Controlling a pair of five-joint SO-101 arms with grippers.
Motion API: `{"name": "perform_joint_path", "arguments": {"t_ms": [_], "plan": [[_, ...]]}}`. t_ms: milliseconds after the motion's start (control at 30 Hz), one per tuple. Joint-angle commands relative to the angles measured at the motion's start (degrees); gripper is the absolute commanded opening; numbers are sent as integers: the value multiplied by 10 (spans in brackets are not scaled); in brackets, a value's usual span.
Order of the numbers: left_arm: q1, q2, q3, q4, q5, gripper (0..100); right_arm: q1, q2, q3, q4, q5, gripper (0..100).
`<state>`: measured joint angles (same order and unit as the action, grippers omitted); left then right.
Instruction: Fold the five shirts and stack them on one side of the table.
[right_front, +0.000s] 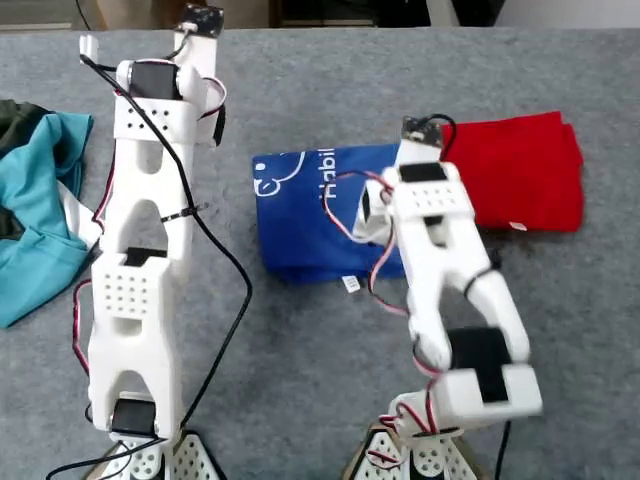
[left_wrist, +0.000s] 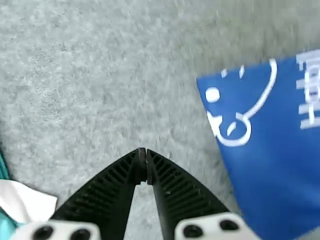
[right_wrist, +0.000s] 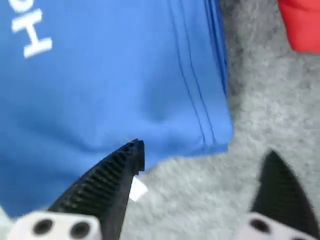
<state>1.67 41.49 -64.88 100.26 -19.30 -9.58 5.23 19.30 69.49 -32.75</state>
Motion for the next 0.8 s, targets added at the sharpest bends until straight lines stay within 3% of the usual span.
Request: {"name": "perform_joint_path", "arguments": {"t_ms": [0, 100, 333, 500, 700, 767], "plan": [[9, -69, 40, 8, -26, 21, -7, 54, -84, -8, -36, 470], [13, -79, 47, 7, -26, 21, -12, 102, -131, -8, -38, 507], [11, -78, 45, 5, -25, 21, -44, 201, -211, -9, -38, 447], [11, -78, 44, 5, -25, 21, -42, 259, -265, -3, -25, 289], [10, -78, 42, 5, -26, 21, -43, 261, -292, 19, 36, 0], [10, -78, 42, 5, -26, 21, -41, 256, -305, 52, 42, 18]]}}
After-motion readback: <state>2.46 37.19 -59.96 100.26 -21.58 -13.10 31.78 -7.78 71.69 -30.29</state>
